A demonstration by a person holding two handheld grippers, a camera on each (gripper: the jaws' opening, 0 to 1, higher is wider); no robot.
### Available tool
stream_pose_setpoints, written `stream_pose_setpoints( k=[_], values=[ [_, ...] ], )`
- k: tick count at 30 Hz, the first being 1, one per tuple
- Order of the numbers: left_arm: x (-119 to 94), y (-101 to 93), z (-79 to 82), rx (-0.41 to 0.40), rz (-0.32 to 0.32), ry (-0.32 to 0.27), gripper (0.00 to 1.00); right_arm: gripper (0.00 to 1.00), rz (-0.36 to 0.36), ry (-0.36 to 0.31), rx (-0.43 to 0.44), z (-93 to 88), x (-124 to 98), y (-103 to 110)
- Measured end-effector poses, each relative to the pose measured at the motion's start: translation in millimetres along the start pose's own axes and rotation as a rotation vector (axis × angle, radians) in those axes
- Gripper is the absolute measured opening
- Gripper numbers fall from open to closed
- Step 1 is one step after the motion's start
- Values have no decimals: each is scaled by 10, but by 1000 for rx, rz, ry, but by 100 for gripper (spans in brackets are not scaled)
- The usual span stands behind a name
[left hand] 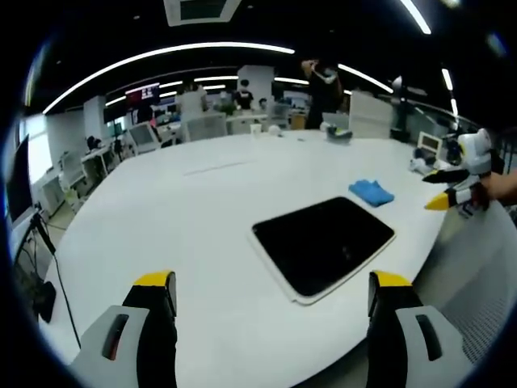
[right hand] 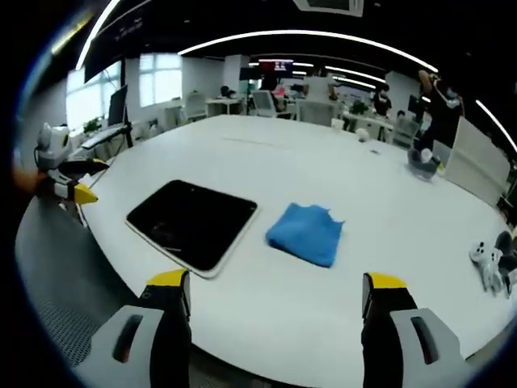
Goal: Wipe the mirror surface with the cleaning cloth until all visible marks leave the cleaned area.
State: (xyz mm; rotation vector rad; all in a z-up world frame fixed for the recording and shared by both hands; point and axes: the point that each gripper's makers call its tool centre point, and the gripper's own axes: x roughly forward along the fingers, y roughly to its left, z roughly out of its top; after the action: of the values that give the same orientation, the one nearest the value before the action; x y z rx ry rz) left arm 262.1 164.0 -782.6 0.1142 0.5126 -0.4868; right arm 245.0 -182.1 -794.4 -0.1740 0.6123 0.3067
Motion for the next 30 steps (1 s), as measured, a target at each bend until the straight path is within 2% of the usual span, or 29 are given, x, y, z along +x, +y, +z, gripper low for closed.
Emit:
stream_pose_setpoints(
  k=[3,6,13,16,30],
  values=[
    [-5,6,3,-5,3,-3,99,98,-21,2,13,-20,10,-50],
    [-6,8,3,-7,3,-3,99,99,-43,-21,2,15,-6,-91],
    [-7,4,3,-9,1,-5,99,100,-31,17,34,-66,11,-84],
    [-7,7,0,-9,3,-3,99,100,-59,6,47,-62,10,-138],
    [-5,25,-12,-10,9,0,99,99,-40,12,52,-73,17,-98]
  ],
)
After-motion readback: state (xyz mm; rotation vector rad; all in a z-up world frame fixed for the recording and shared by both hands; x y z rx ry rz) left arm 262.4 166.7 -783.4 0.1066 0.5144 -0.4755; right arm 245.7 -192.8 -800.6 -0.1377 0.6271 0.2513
